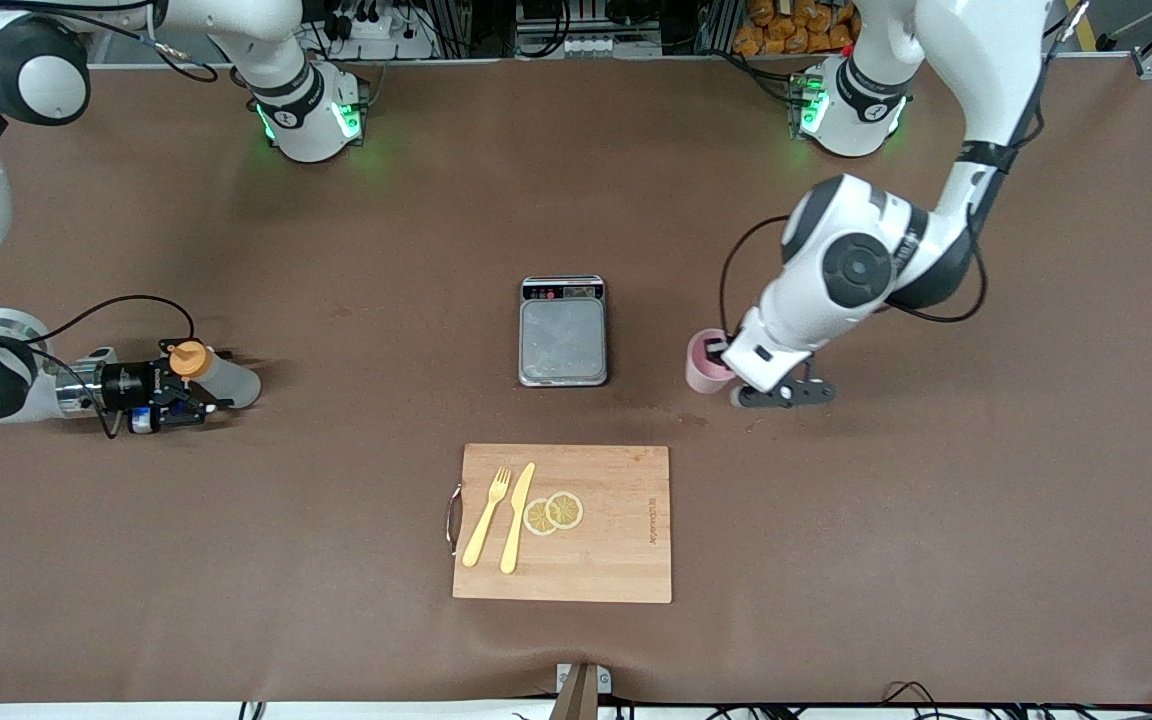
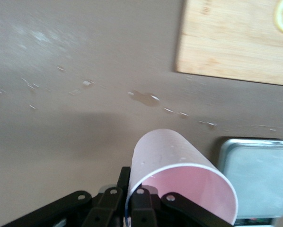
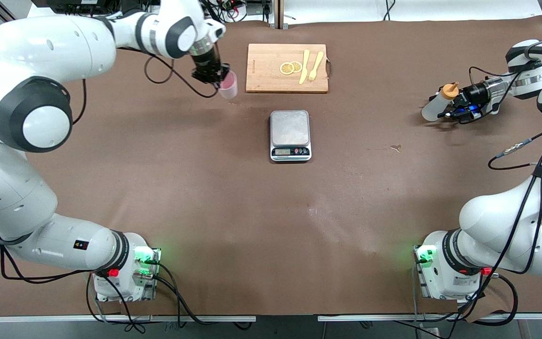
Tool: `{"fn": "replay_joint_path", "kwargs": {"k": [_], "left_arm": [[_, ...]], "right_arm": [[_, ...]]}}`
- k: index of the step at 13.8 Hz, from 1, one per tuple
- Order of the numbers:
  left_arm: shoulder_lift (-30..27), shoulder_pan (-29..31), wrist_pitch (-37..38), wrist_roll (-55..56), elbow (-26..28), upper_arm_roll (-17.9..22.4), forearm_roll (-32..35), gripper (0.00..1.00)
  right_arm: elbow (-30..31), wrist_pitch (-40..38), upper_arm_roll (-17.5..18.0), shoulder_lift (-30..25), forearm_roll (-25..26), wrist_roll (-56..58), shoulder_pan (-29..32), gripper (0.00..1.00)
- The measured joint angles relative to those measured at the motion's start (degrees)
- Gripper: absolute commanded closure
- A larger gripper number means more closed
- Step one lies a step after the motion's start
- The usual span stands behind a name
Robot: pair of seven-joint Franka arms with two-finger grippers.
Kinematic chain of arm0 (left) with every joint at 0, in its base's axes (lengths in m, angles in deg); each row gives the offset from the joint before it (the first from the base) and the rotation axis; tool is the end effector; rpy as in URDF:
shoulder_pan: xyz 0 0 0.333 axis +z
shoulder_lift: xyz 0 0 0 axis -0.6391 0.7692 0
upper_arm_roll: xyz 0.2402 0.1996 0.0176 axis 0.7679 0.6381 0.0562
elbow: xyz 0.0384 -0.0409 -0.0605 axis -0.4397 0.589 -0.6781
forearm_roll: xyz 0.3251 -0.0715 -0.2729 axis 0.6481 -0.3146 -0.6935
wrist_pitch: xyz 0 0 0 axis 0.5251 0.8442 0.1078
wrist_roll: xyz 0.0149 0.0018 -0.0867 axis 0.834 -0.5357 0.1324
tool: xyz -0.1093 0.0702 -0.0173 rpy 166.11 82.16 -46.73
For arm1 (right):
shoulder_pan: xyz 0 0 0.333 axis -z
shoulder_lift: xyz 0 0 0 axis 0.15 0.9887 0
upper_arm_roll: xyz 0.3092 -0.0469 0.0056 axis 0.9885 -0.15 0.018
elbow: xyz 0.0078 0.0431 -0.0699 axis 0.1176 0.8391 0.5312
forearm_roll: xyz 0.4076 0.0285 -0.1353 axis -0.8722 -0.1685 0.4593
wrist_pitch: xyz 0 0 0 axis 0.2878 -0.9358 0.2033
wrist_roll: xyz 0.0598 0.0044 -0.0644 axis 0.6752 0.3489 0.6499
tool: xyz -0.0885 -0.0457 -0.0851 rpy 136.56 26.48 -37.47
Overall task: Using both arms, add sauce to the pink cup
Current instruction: 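Carry the pink cup with the left gripper onto the metal tray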
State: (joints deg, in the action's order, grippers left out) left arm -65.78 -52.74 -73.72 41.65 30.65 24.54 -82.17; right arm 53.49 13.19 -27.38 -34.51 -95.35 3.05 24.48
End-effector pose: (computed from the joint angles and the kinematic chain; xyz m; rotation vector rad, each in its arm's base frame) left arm 0.5698 -0.3400 0.2884 3.0023 0.1396 -0.1316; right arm 0.5723 -0.1974 0.0572 -1.5232 1.3898 1.2275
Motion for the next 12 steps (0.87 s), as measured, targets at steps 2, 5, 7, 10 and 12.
{"fn": "replay_joint_path", "kwargs": {"k": [2, 5, 7, 10, 12], "left_arm": [[0.73, -3.31, 0.00, 5.86, -2.15, -0.24, 0.00, 1.00], [3.51, -7.65, 0.00, 12.56, -6.36, -0.31, 0.00, 1.00], [6.10, -10.07, -0.02, 16.79, -8.90, -0.31, 0.00, 1.00], [10.19, -12.94, -0.04, 20.29, -11.93, -0.24, 0.00, 1.00], [12.45, -15.07, -0.11, 22.01, -12.62, -0.15, 0.00, 1.00]], "right_arm": [[-0.04, -0.83, 0.01, 0.00, -0.07, 0.00, 0.00, 0.10], [-0.12, -1.38, 0.03, 0.00, -0.19, 0.00, 0.00, 0.30], [-0.29, -1.79, 0.04, 0.00, -0.30, 0.00, 0.00, 0.53], [-0.77, -2.10, 0.07, -0.01, -0.42, -0.02, -0.01, 0.60], [-1.26, -2.04, 0.12, -0.04, -0.40, -0.02, -0.44, 0.62]]}}
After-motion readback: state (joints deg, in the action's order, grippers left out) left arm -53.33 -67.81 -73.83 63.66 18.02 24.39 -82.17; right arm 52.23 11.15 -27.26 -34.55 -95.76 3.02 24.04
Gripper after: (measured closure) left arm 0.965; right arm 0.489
